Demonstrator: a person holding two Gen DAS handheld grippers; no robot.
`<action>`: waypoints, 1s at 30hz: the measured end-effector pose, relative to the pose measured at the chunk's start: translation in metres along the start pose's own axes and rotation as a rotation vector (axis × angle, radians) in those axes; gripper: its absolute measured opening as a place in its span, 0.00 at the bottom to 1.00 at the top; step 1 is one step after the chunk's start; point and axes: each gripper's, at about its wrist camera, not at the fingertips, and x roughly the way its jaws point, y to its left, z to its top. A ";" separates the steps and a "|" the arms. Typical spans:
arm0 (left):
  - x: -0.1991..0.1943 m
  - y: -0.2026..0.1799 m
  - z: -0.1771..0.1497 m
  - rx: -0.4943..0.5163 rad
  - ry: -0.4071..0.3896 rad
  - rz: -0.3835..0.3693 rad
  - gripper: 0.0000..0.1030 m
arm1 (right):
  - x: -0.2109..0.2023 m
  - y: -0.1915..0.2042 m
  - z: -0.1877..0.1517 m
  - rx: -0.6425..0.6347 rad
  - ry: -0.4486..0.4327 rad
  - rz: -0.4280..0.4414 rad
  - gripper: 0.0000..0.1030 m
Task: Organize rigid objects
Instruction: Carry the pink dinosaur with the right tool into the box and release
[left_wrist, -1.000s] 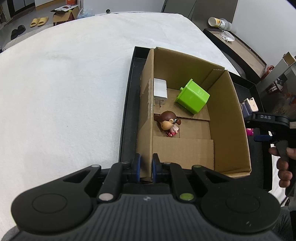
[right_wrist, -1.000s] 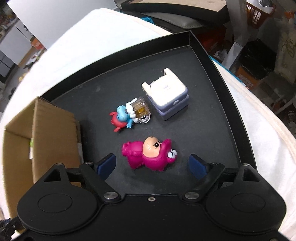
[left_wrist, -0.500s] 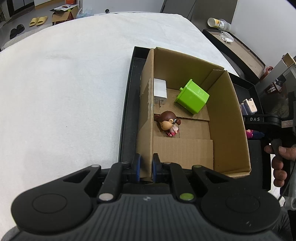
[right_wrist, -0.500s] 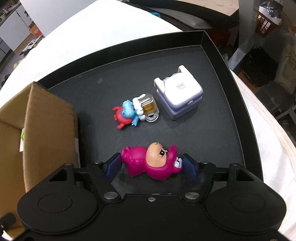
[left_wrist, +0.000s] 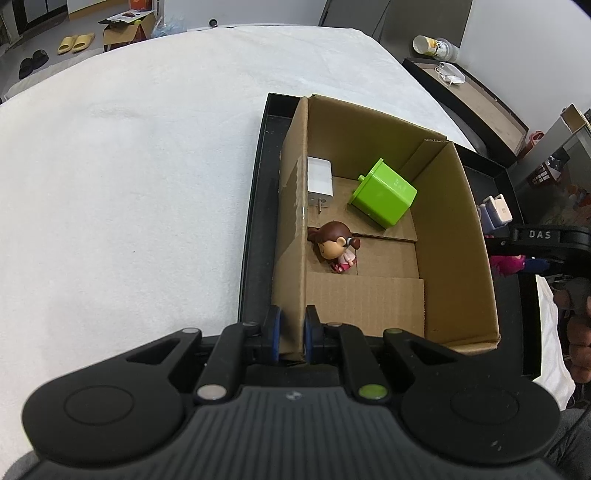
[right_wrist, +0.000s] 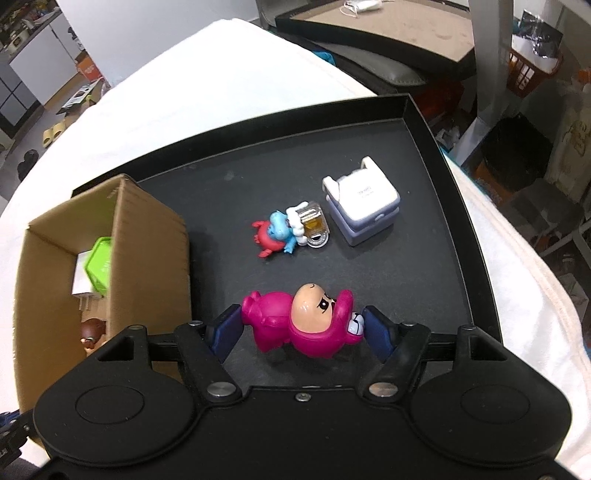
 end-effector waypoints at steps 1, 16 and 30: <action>0.000 0.000 0.000 -0.001 0.000 -0.001 0.11 | -0.003 0.001 0.000 -0.005 -0.004 0.001 0.66; 0.000 0.005 0.000 -0.003 -0.003 -0.025 0.12 | -0.040 0.033 0.008 -0.082 -0.083 -0.007 0.66; 0.000 0.005 0.001 -0.004 0.002 -0.051 0.12 | -0.067 0.079 0.018 -0.157 -0.125 0.014 0.67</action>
